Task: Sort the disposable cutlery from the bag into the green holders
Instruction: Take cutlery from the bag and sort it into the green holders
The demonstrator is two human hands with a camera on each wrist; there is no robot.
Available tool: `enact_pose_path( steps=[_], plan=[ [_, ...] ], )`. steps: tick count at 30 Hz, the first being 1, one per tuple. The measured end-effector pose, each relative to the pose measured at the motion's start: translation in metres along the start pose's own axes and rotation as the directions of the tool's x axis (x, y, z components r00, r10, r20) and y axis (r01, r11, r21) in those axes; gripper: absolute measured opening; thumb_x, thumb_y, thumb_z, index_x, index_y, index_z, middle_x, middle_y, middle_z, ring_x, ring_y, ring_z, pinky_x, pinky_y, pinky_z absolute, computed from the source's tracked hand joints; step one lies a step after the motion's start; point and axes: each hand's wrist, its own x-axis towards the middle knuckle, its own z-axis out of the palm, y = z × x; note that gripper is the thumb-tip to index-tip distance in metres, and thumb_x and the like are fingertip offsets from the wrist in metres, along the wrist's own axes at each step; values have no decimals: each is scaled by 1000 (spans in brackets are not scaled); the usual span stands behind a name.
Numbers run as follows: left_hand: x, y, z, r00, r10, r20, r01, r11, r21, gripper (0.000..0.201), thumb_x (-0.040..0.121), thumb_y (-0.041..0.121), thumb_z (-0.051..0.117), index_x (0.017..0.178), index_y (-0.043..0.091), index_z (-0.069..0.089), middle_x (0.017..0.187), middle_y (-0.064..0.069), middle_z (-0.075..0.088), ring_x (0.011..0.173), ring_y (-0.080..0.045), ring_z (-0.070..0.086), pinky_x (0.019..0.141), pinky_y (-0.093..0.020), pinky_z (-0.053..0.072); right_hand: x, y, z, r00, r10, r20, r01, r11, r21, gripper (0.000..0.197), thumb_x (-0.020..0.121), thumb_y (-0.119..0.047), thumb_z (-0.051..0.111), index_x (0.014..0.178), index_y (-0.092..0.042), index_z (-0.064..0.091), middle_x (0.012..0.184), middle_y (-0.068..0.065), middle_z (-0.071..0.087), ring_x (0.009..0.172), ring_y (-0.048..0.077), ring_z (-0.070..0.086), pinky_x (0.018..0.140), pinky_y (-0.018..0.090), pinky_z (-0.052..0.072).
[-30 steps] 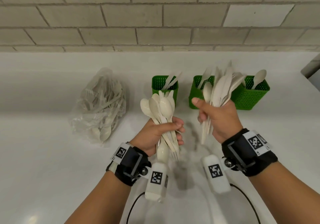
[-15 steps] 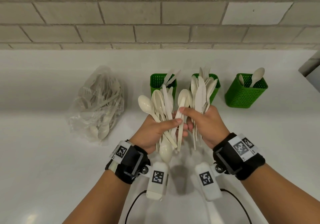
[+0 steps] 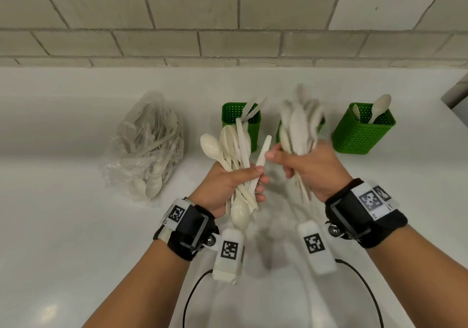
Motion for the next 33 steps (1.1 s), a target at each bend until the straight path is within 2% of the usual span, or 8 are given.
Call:
enact_pose_path(
  steps=[3, 7, 11, 15, 19, 25, 28, 33],
  plan=[
    [0, 1, 9, 997, 44, 69, -50, 995, 85, 18, 84, 9, 67, 98, -3, 67, 83, -15, 70, 72, -21, 69, 66, -33, 59, -3, 3, 7, 994, 42, 102, -36, 997, -65, 18, 78, -12, 79, 72, 1, 67, 62, 20, 58, 51, 24, 48, 46, 25, 40],
    [-1, -4, 5, 1000, -16, 6, 15, 998, 54, 8, 88, 2, 63, 81, 0, 67, 77, -19, 69, 61, -28, 66, 63, -39, 59, 5, 4, 0, 989, 14, -148, 7, 990, 140, 12, 77, -6, 78, 77, -10, 66, 72, 16, 54, 49, 16, 43, 50, 30, 38],
    [1, -5, 0, 999, -29, -42, 33, 993, 109, 11, 89, 1, 64, 78, 2, 67, 72, -18, 66, 60, -28, 64, 66, -40, 59, 4, 1, -23, 977, -172, -127, 162, 983, -85, 36, 65, -7, 87, 95, -16, 69, 67, -11, 60, 58, 8, 52, 58, 22, 46],
    [1, -1, 3, 998, -47, 47, 42, 993, 108, 9, 83, -3, 68, 91, 1, 67, 70, -18, 64, 57, -24, 63, 59, -36, 57, -4, 6, -23, 884, -326, 334, 464, 687, -559, 29, 66, -10, 87, 87, -18, 70, 76, -9, 65, 69, 6, 61, 63, 22, 49],
    [4, -8, 7, 993, -91, 77, 85, 994, 75, 29, 80, 4, 69, 107, -3, 67, 87, -26, 65, 74, -32, 65, 63, -37, 58, 2, 24, -28, 842, -384, 378, 529, 456, -716, 19, 75, -29, 76, 75, -11, 69, 70, 0, 48, 60, 15, 46, 52, 34, 41],
    [8, -4, -3, 993, -111, -44, 112, 994, 13, 11, 92, 8, 62, 94, -2, 66, 76, -13, 66, 59, -19, 65, 59, -33, 58, -4, 24, -41, 965, -263, 0, 216, 794, -569, 27, 73, -32, 83, 83, -31, 58, 89, 2, 61, 79, 13, 58, 71, 16, 43],
    [10, -3, 7, 996, -90, -22, 92, 989, 119, 3, 90, 2, 64, 87, 1, 66, 69, -12, 61, 54, -19, 61, 61, -35, 59, -9, 19, -26, 993, -104, -51, 89, 967, -238, 22, 79, -24, 78, 83, -5, 67, 75, 7, 69, 63, 18, 65, 66, 36, 52],
    [13, -10, 30, 995, -44, 93, 18, 965, 261, 31, 90, 2, 66, 114, 21, 66, 71, -11, 59, 60, -21, 59, 65, -38, 58, -7, 11, -14, 991, -113, -75, 105, 989, -102, 31, 67, -7, 86, 78, 8, 61, 68, 5, 66, 68, 16, 67, 68, 33, 58]
  ],
)
